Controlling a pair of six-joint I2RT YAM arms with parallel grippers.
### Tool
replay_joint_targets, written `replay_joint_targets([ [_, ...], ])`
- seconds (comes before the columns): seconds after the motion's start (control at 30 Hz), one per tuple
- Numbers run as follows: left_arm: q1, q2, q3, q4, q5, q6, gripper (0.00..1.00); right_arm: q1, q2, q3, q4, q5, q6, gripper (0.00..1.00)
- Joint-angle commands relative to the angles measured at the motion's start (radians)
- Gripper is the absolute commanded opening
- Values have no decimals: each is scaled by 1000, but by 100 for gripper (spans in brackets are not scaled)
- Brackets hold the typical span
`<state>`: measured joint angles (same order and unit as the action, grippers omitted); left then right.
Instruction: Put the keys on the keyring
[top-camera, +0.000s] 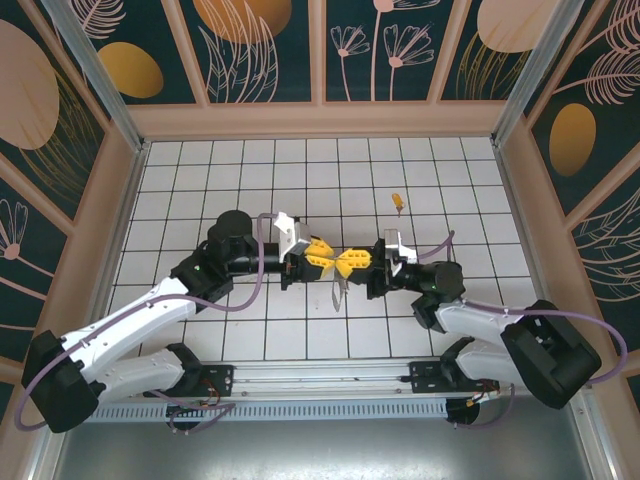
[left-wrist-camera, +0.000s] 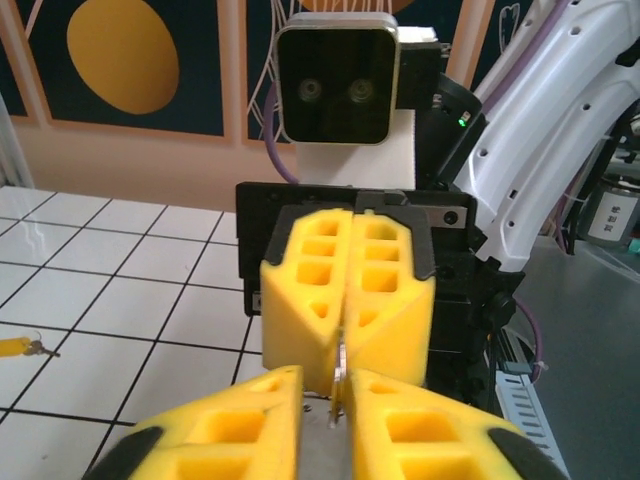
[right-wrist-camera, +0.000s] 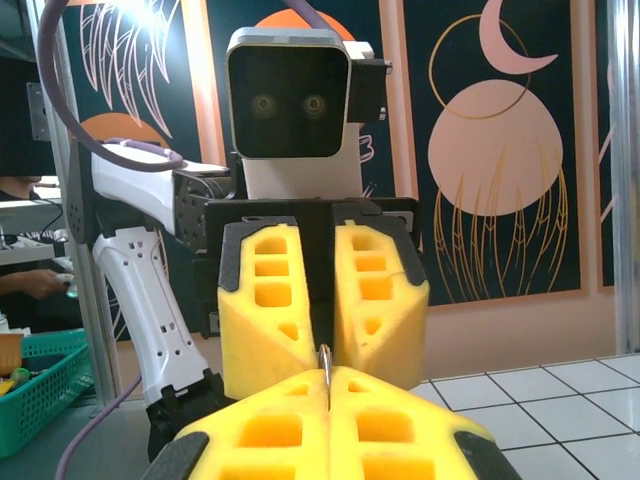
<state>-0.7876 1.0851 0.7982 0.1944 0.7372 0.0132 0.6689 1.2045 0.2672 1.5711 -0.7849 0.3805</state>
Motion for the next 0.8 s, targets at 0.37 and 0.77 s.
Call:
replay_joint_targets([
  [0.37, -6, -2, 70, -128, -25, 103, 0, 14, -147, 10, -278, 33, -183, 29],
  [0.77, -7, 65, 261, -499, -151, 277, 0, 34, -388, 189, -1141, 226, -594, 35],
])
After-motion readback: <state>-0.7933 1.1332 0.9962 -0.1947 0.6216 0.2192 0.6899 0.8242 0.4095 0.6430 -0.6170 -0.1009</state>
